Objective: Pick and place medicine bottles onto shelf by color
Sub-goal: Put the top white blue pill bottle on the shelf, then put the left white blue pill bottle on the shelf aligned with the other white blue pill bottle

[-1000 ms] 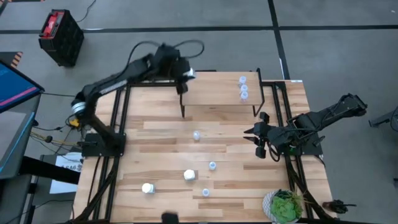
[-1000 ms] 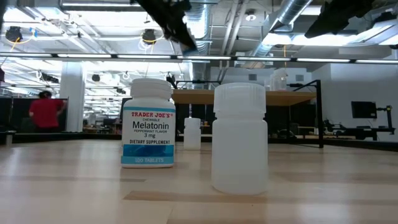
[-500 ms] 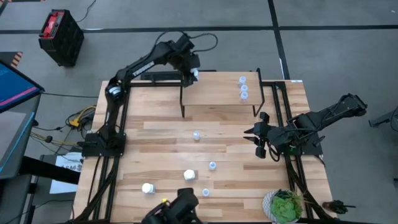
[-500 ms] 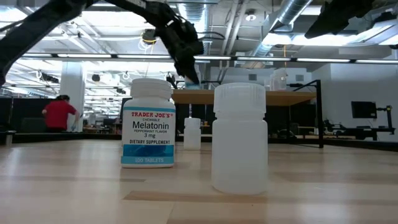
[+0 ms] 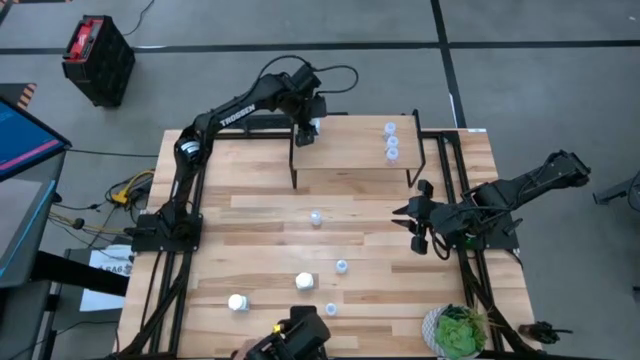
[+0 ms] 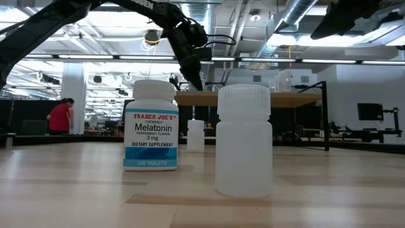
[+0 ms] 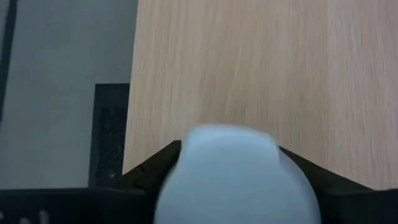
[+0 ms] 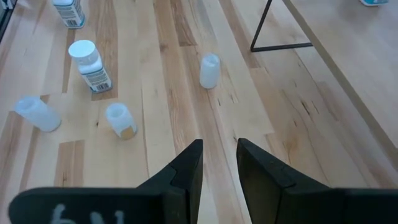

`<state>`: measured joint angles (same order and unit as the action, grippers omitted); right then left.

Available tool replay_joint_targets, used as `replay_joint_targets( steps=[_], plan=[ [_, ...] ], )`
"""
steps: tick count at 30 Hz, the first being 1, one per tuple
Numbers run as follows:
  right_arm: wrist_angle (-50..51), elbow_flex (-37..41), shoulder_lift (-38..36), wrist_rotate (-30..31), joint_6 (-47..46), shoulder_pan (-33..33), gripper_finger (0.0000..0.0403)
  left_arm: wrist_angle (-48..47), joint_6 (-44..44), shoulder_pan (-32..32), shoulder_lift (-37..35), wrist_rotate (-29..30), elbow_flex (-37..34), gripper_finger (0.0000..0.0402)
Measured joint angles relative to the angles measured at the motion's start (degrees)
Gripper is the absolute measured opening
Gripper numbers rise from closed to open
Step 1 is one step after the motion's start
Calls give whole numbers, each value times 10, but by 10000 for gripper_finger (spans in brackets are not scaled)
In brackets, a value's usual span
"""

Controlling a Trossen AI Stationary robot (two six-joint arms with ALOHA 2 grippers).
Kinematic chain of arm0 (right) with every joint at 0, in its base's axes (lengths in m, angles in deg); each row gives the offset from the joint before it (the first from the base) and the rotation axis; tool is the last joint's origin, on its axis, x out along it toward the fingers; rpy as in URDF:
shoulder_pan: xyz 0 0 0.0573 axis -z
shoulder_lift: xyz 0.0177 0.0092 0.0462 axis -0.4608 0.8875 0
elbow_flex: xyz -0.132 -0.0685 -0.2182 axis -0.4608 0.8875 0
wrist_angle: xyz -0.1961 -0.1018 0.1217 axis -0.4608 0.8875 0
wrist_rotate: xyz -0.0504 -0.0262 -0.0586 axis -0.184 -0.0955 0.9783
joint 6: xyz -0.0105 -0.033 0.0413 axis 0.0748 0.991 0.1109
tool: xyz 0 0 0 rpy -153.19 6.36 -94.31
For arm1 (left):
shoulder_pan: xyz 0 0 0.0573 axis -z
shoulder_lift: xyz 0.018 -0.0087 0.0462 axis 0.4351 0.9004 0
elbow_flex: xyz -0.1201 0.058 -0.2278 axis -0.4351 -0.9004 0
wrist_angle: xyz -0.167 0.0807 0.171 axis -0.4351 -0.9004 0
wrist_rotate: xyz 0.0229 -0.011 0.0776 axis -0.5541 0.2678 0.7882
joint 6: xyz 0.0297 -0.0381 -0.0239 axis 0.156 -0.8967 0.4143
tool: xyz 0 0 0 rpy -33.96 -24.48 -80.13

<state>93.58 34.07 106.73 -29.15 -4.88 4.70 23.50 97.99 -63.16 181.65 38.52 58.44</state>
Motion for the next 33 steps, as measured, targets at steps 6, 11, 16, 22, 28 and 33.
replay_joint_targets(
  steps=[6, 11, 16, 22, 28, 33],
  plan=[
    [0, 0, 0, -1, 0, 0, 120, 10, 5, 11, 0, 5, 0, 233],
    [0, 0, 0, -2, 0, 0, 120, 28, 5, 16, 0, 10, 12, 249],
    [1, 0, 0, -2, 0, 0, 120, 27, 2, 22, 0, 17, 61, 251],
    [2, 0, 0, -2, 2, 0, 120, -9, -9, 46, -19, 19, 117, 251],
    [0, 0, 0, -2, 1, 0, 120, -104, -11, 79, -73, 21, 110, 251],
    [0, 0, 0, -2, 1, 0, 120, -239, -33, 107, -86, -14, 110, 251]
  ],
)
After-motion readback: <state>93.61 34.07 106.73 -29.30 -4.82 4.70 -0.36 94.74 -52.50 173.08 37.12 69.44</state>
